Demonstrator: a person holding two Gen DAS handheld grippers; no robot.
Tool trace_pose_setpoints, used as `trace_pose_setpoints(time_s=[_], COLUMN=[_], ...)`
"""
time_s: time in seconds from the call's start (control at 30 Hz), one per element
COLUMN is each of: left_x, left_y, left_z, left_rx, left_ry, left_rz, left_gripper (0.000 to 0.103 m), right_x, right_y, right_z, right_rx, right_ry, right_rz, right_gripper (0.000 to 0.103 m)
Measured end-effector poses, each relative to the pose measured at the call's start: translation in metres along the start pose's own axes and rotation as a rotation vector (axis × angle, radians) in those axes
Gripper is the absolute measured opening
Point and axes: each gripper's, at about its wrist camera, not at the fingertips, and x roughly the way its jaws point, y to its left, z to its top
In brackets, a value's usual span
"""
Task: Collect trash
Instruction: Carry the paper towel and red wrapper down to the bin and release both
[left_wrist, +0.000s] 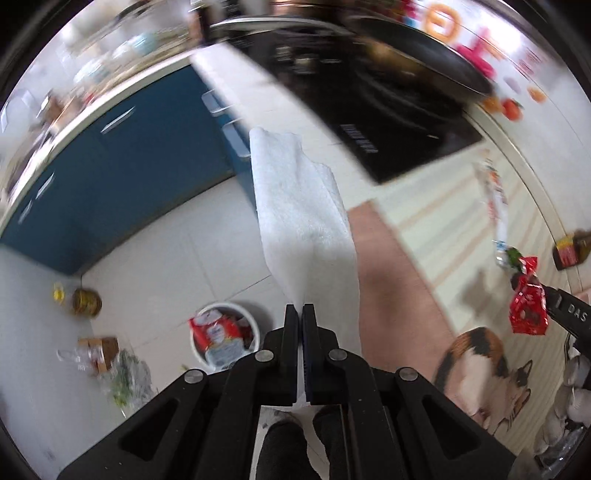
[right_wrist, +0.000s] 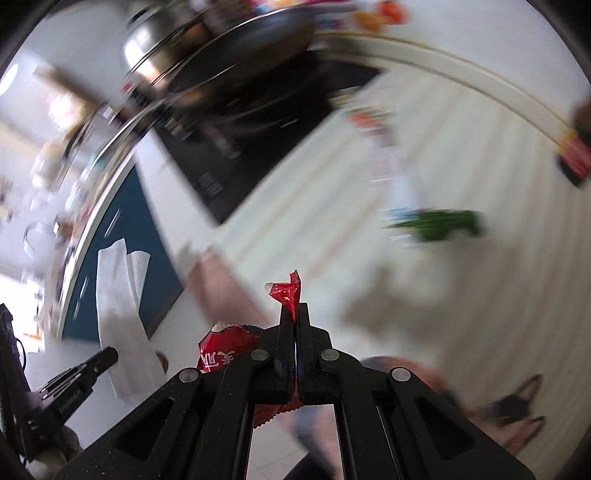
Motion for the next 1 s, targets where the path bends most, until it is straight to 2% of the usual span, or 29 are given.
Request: trace_pose_setpoints(time_s=[0.1,0.33,0.53,0.7,0.87,1.0], left_x=[0.007,0.053,0.125,0.222,0.333,0.415], left_y=[0.051,0.136,0.202,0.249,0.289,0.308], left_z=[-0.023,-0.07,-0.108,-0.145,-0.184,-0.209], left_rx=[-0.09,-0.236,-0.367,-0.475,-0.646,-0.708], left_ry=[0.028,0.102,0.187,0.273,0.375,0.44], left_rz=[-0.001,0.028,0.021,-0.05,-0.211,-0.259], left_gripper=[0.0,0.0,0.0,0.0,0.0,0.0], right_x=[0.031,0.113,0.211,0.31,0.427,0.516], right_y=[0.055,0.16,0.203,0.203,0.177,0.15], right_z=[-0.016,-0.07,-0.126,-0.182,-0.231,-0.259], right_rx=[-0.074,-0.225,-0.275,-0.268,-0.236,-0.195], right_ry=[0.061,0.184,0.316,0.429,0.534,0.582], right_rz=[0.036,0.067,0.058,0.041,0.023,0.019], right_gripper=[0.001,0.001,0.001,0.0,0.0,0.0])
